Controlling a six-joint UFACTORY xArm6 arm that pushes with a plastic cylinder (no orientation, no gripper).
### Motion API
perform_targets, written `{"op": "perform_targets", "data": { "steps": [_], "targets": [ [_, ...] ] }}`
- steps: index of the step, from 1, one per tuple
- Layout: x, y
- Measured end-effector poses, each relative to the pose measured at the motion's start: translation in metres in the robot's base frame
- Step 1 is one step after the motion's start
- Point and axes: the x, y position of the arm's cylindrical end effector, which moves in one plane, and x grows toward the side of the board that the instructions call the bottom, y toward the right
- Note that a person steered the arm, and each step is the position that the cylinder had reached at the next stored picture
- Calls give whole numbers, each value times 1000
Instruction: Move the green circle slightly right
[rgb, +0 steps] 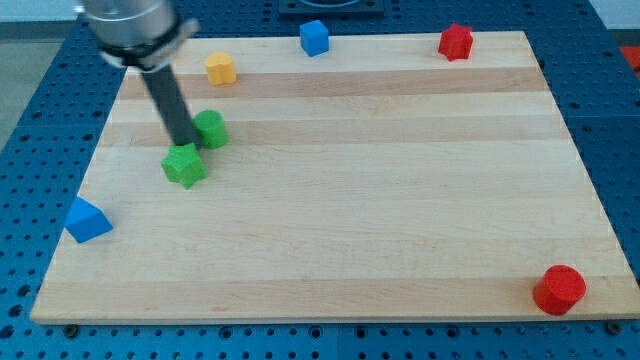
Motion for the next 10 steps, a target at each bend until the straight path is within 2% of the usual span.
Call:
{"op": "perform_targets", "data": {
  "steps": [1, 2, 5, 6, 7, 9, 10],
  "targets": [
    [-3, 46],
    [-3, 44],
    [-6, -33],
    [-29, -40],
    [-47, -14],
    [-49, 82],
    [-55, 69]
  ]
}}
